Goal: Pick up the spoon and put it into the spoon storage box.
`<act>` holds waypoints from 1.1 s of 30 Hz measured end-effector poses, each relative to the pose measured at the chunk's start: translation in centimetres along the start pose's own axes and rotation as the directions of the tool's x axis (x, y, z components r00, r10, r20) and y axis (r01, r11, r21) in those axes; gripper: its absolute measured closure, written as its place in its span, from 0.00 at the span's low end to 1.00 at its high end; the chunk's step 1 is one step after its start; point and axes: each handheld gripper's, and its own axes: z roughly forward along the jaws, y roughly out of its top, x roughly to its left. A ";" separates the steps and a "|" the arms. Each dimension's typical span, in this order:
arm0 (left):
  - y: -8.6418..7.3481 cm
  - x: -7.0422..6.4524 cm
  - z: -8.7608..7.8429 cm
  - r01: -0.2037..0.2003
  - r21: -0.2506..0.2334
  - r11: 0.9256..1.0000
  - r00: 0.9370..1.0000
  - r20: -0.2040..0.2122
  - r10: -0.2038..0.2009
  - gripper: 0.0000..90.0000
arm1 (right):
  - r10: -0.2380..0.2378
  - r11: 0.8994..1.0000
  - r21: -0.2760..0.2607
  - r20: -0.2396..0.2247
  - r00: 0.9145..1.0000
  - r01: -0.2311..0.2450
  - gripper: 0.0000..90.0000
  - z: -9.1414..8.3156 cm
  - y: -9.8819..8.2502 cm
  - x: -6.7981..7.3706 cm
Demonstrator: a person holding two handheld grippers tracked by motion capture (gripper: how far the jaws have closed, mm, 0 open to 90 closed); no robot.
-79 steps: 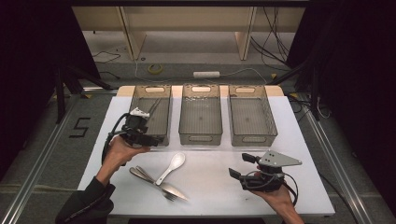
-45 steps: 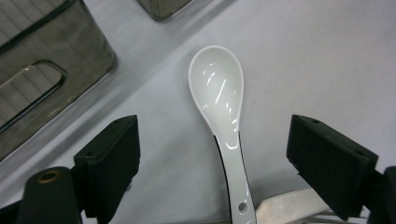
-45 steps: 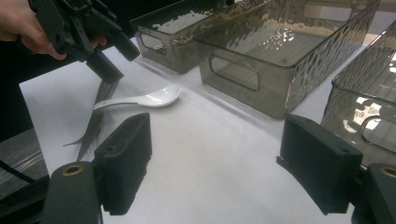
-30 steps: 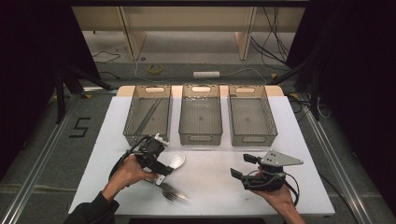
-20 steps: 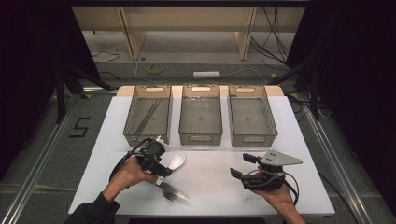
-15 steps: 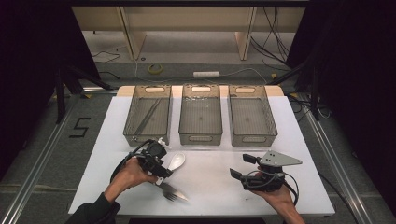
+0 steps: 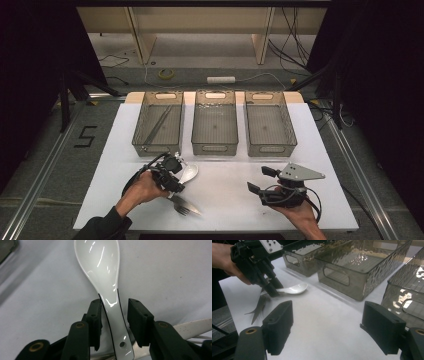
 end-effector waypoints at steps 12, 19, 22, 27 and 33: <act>-0.3 0.4 0.0 0.013 -0.021 1.000 1.000 -0.028 -0.014 0.84 | -0.006 1.000 0.002 -0.004 1.000 0.006 0.29 0.2 0.1 0.0; -0.3 0.4 -0.2 -0.003 -0.043 0.999 0.999 -0.036 0.001 0.85 | -0.011 1.000 0.005 -0.006 1.000 0.011 0.29 0.4 0.1 0.0; -0.3 0.5 -0.3 0.002 -0.057 0.998 0.999 -0.034 -0.004 0.85 | -0.010 1.000 0.005 -0.007 1.000 0.010 0.29 0.3 0.1 0.0; -0.2 0.5 -0.7 -0.004 -0.085 0.996 0.999 -0.036 0.001 0.85 | -0.010 1.000 0.006 -0.006 1.000 0.011 0.29 0.3 0.1 0.0; 0.0 0.5 -1.6 -0.002 -0.140 0.990 1.000 -0.011 0.000 0.85 | -0.008 1.000 0.005 -0.006 1.000 0.008 0.29 0.3 0.1 0.0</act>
